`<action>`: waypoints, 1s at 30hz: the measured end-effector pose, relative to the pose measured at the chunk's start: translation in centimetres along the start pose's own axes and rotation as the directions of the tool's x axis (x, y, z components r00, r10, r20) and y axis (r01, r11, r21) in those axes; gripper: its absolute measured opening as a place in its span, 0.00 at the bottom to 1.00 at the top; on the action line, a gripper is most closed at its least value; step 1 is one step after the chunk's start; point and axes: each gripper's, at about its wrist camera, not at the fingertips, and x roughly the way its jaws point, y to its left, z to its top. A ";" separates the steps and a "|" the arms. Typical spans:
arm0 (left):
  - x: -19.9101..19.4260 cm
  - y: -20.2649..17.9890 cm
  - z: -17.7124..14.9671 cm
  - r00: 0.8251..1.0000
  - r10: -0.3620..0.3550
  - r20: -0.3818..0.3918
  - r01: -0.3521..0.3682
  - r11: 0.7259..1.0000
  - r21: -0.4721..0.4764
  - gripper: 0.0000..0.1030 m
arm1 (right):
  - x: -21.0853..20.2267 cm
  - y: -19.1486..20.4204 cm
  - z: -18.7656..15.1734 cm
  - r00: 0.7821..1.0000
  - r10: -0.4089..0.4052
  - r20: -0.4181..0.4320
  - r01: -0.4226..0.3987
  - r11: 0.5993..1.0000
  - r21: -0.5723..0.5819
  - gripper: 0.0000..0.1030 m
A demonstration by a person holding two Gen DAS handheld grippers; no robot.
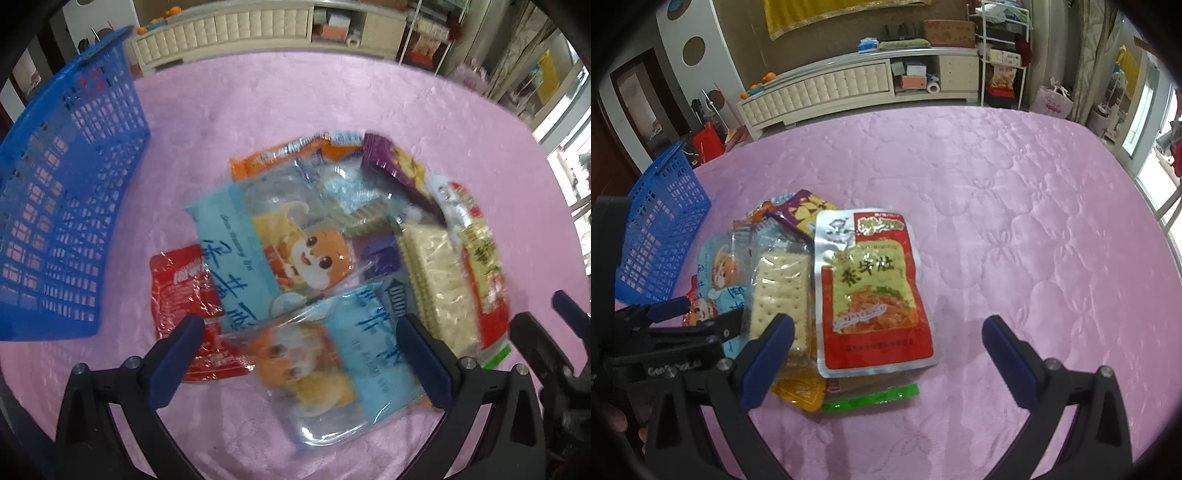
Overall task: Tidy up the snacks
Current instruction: 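Reach the left tool into the snack pile and grasp a blue-and-white bread packet, then carry the bread packet over the blue basket with the left tool while the right tool grasps another bread packet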
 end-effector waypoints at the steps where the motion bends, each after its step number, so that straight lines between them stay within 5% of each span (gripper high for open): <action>1: 0.2 -0.2 0.0 1.000 -0.003 -0.004 0.003 1.000 0.003 1.00 | -0.1 -0.1 -0.1 1.000 0.001 -0.001 -0.001 1.000 0.003 1.00; 5: 0.3 -0.1 -0.5 1.000 -0.002 -0.010 0.002 1.000 -0.002 1.00 | -0.5 -0.5 -0.4 1.000 -0.002 0.002 0.002 1.000 0.011 1.00; 7: 0.2 0.3 -1.2 0.999 -0.024 -0.023 0.024 1.000 -0.008 0.90 | -0.6 -0.7 -0.5 1.000 -0.005 -0.002 0.005 1.000 0.014 1.00; 9: 0.0 0.6 -1.8 0.996 -0.074 -0.045 0.074 0.997 -0.010 0.71 | -0.7 -0.7 -0.5 1.000 -0.003 -0.004 0.003 1.000 0.014 1.00; 11: -0.1 0.4 -2.4 0.994 -0.093 -0.054 0.093 0.996 -0.001 0.65 | -1.1 -0.3 -0.6 1.000 -0.001 -0.005 0.001 1.000 0.010 1.00; 20: -5.2 2.3 -5.1 0.989 -0.143 0.043 0.140 0.988 0.058 0.63 | -3.0 1.7 -0.3 1.000 -0.013 -0.002 0.013 0.999 -0.031 1.00; 30: -14.9 5.8 -3.9 0.955 -0.168 0.243 0.146 0.983 0.108 0.62 | -5.8 6.6 2.3 0.999 0.030 0.045 -0.026 0.996 -0.083 1.00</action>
